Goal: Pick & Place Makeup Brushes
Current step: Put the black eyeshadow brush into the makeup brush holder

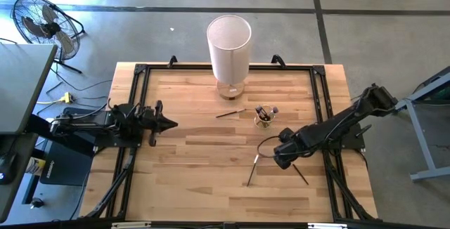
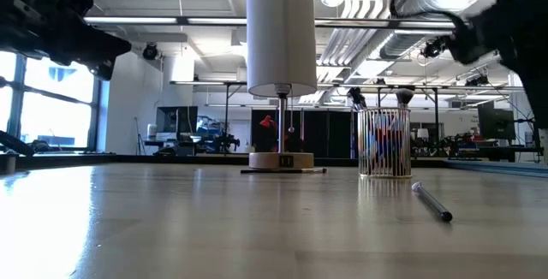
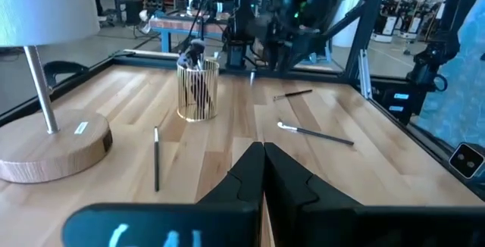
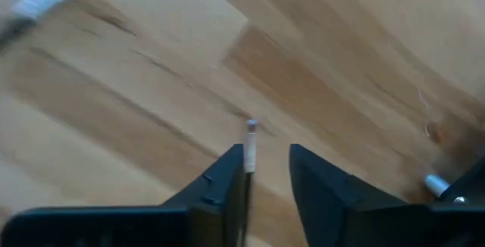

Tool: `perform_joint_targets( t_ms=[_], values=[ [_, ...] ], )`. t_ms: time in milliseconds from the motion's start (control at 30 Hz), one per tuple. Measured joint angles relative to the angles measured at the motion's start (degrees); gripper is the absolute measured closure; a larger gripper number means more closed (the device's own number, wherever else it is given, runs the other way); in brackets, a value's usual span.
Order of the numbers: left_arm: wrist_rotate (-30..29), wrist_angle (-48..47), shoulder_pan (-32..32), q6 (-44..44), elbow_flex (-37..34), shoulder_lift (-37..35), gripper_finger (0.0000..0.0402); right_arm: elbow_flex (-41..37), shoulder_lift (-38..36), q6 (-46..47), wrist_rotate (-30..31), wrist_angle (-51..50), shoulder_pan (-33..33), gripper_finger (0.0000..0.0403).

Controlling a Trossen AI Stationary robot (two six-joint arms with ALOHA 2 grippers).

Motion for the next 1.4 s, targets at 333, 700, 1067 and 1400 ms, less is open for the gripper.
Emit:
perform_joint_targets(
  t_ms=[333, 700, 1067, 1400],
  values=[
    [-0.04, 0.07, 0.00, -0.01, -0.04, 0.03, 0.0400, -14.02, -0.01, -4.06, -3.29, 14.47, -0.22, 0.0246],
    [-0.06, 0.10, 0.00, -0.02, -0.04, 0.03, 0.0400, -16.59, -0.11, -6.96, -3.14, 20.35, -0.17, 0.0264],
    [-0.07, 0.13, 0.00, -0.02, -0.07, 0.03, 0.0400, -11.72, 0.04, -8.53, 4.85, 22.25, -0.19, 0.0244],
    [-0.09, 0.15, 0.00, -0.02, -0.09, 0.03, 0.0400, -12.70, 0.04, -8.04, 0.15, 19.95, -0.07, 0.0230]
  ],
)
